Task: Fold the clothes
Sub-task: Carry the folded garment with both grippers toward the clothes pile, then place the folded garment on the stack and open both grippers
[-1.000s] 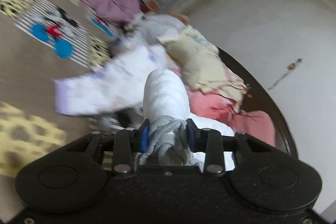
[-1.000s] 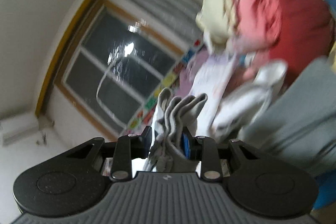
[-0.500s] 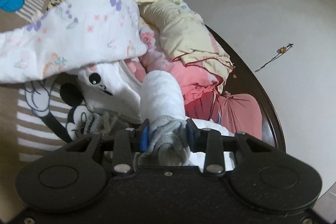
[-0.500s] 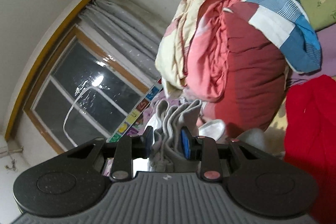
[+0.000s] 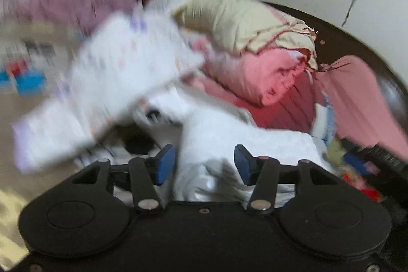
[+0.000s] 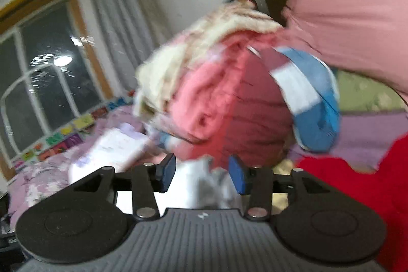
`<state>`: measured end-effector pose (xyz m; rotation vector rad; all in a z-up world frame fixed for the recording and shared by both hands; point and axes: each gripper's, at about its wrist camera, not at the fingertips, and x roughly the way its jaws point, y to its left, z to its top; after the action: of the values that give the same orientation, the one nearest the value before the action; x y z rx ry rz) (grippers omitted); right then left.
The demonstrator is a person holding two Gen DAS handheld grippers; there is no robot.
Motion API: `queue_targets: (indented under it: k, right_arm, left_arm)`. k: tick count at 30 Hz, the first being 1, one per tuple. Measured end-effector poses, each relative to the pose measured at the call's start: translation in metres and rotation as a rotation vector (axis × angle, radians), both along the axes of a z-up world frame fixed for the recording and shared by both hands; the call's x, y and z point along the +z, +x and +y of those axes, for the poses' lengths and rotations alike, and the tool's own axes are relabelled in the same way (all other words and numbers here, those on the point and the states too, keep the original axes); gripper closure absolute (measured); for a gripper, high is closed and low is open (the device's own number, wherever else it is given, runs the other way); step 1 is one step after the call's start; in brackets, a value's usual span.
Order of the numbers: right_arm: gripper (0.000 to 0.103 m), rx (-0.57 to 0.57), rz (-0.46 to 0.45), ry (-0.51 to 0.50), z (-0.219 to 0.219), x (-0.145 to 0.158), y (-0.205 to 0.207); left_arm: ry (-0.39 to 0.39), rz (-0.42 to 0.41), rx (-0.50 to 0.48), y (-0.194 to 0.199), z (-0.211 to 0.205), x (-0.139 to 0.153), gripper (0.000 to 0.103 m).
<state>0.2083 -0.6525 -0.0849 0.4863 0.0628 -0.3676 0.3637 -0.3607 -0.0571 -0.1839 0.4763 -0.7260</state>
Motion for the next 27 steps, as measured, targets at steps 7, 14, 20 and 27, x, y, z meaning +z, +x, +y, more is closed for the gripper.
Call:
queue_targets:
  k: [7, 14, 20, 27]
  right_arm:
    - [0.056, 0.168, -0.006, -0.138, 0.037, -0.003, 0.030]
    - [0.058, 0.089, 0.264, -0.141, 0.034, -0.039, 0.070]
    - [0.058, 0.089, 0.265, -0.131, 0.030, -0.051, 0.071]
    - [0.058, 0.098, 0.240, -0.141, 0.045, -0.055, 0.060]
  left_arm:
    - [0.143, -0.147, -0.067, -0.004, -0.037, 0.008, 0.052]
    - [0.209, -0.154, -0.127, 0.006, -0.072, -0.031, 0.051]
    - [0.272, -0.195, -0.117, -0.007, -0.088, -0.053, 0.049]
    - [0.315, -0.140, -0.112, -0.004, -0.087, -0.041, 0.048]
